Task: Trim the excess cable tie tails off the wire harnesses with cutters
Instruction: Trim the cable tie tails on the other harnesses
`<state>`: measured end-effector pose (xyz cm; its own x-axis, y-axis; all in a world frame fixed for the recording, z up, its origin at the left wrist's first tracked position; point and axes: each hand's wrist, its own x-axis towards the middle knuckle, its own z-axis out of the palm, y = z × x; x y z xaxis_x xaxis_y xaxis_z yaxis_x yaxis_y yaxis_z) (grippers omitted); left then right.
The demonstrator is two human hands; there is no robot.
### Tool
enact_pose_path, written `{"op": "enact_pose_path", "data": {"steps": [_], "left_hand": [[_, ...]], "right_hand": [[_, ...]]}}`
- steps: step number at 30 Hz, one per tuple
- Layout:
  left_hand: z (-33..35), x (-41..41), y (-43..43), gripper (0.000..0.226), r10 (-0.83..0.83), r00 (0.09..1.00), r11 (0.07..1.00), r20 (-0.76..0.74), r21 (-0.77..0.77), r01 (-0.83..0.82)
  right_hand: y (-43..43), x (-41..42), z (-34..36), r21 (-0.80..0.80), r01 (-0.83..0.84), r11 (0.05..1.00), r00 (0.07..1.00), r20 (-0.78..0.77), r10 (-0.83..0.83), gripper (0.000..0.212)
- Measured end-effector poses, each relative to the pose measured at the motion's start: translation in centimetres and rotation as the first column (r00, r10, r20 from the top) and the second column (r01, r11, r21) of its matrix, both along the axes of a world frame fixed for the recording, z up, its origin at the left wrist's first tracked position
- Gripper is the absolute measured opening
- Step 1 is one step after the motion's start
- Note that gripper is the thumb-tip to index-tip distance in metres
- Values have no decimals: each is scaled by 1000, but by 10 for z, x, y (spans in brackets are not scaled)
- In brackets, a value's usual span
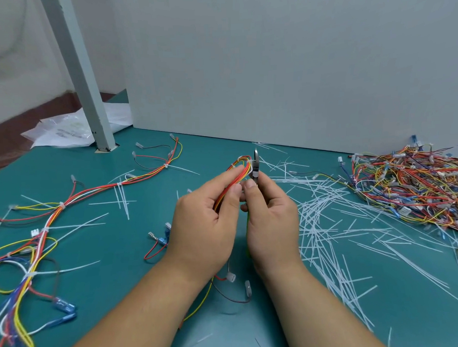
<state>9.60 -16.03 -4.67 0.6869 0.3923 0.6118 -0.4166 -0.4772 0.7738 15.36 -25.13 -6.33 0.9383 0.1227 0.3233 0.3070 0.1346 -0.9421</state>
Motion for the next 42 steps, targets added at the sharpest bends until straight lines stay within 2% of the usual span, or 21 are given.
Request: {"op": "enact_pose_path", "data": {"steps": [3, 9, 16, 20, 22, 26, 31, 34, 36, 39, 42], "left_hand": [[0, 0, 2, 32, 64, 998, 994, -1, 90, -64], [1, -1, 8, 32, 133, 991, 959, -29, 257, -121], [6, 0, 14, 27, 167, 986, 958, 17, 235, -166], [5, 1, 17, 26, 171, 985, 961, 32, 216, -173], [3, 2, 16, 27, 150, 989, 969, 12, 196, -150], [6, 2, 13, 27, 103, 995, 992, -13, 74, -102], [8, 2, 23, 50, 18, 999, 996, -41, -86, -21], [5, 2, 26, 79, -104, 987, 993, -125, -64, 97], [1, 4, 27, 90, -162, 967, 987, -198, -28, 159], [-3, 7, 26, 84, -180, 948, 982, -264, 10, 189], [-5, 7, 22, 75, -182, 941, 983, -285, -25, 182]], "right_hand": [[0, -1, 1, 9, -1, 1000, 1000, 15, 1, 21], [-2, -4, 4, -75, 95, 993, 994, 57, -91, 31], [-4, -4, 3, -249, 231, 941, 956, 240, -170, 22], [-4, -4, 1, -282, 209, 937, 959, 247, -139, 12], [-4, -3, 1, -271, 179, 946, 969, 216, -121, 16], [-4, -2, 5, -119, 56, 991, 992, 121, -42, 21], [-5, 4, 5, 104, -130, 986, 990, -45, 135, 25], [-4, 2, 9, 253, -259, 932, 949, -115, 295, 22], [-5, 0, 13, 347, -335, 876, 909, -125, 397, 24], [-7, -3, 18, 467, -406, 785, 851, -121, 512, 28], [-7, -4, 20, 518, -398, 757, 834, -139, 534, 25]]}}
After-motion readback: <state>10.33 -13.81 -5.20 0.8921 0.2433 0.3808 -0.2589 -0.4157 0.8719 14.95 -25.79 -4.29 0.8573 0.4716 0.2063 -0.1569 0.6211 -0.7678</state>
